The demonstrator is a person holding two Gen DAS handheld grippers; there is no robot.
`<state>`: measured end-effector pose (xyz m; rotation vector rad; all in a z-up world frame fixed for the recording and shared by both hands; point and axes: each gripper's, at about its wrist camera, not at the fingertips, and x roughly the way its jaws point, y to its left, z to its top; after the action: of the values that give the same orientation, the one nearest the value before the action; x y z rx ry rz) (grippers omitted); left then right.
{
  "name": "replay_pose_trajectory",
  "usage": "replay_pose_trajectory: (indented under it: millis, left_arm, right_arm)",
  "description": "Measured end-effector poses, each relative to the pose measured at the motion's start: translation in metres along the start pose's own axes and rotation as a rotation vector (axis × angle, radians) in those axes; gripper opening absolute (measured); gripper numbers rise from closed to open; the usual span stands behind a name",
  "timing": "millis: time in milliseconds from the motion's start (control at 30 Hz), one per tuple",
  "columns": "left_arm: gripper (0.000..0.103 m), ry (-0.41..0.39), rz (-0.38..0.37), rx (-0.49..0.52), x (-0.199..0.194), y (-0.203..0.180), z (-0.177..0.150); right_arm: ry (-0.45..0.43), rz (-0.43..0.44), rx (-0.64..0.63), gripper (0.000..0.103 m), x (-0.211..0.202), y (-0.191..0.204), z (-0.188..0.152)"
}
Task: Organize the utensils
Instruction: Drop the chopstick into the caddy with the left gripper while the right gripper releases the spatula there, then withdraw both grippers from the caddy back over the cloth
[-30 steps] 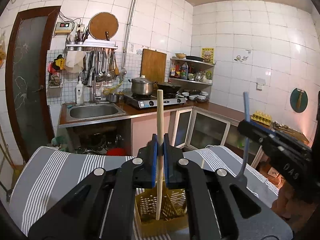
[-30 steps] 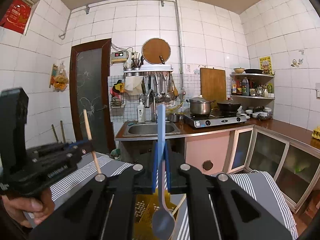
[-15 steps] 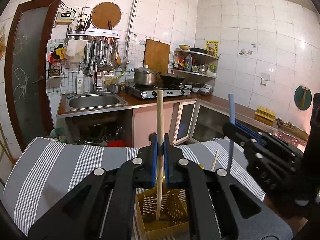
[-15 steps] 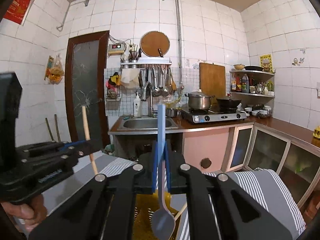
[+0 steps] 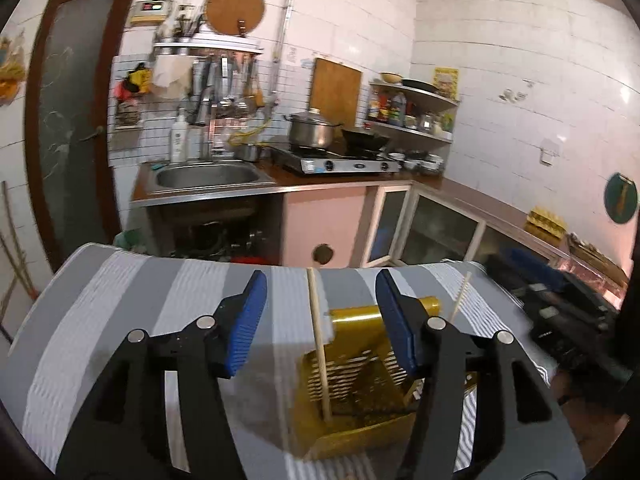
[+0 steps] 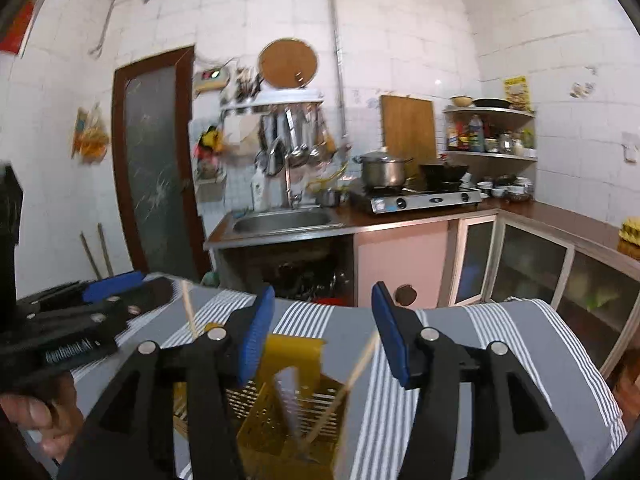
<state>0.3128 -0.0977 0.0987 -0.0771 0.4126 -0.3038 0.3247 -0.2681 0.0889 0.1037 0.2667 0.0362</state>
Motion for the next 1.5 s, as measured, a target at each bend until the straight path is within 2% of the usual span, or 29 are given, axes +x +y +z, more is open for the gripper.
replay_pose_trajectory:
  millis: [133,300,433,500,600,733,900,1100,1500]
  left_arm:
    - [0.056,0.009,0.084,-0.012,-0.039,0.035,-0.005]
    - [0.057,0.035,0.162,-0.044,-0.089,0.077,-0.049]
    - [0.057,0.068,0.232,-0.087,-0.122,0.098,-0.103]
    - [0.057,0.072,0.245,-0.109,-0.136,0.101,-0.120]
    - [0.057,0.061,0.271,-0.080,-0.158,0.094,-0.142]
    - [0.057,0.071,0.267,-0.047,-0.181,0.084,-0.165]
    - [0.058,0.124,0.264,-0.078,-0.193,0.085,-0.185]
    - [0.057,0.161,0.237,-0.068,-0.200,0.079,-0.202]
    - [0.058,0.222,0.197,-0.032,-0.183,0.065,-0.207]
  right_arm:
    - [0.009,-0.028,0.055,0.051,-0.042,-0.031,-0.007]
    - [0.086,-0.068,0.049,0.051,-0.095,-0.057,-0.060]
    - [0.166,-0.136,-0.011,0.051,-0.123,-0.052,-0.112]
    - [0.197,-0.145,-0.021,0.051,-0.133,-0.048,-0.131]
    - [0.199,-0.157,-0.019,0.051,-0.154,-0.038,-0.149]
    - [0.242,-0.139,0.011,0.051,-0.171,-0.026,-0.165]
    - [0.256,-0.140,0.029,0.051,-0.192,-0.018,-0.178]
    - [0.268,-0.150,0.027,0.051,-0.209,-0.016,-0.182]
    - [0.323,-0.136,0.009,0.051,-0.202,-0.012,-0.185]
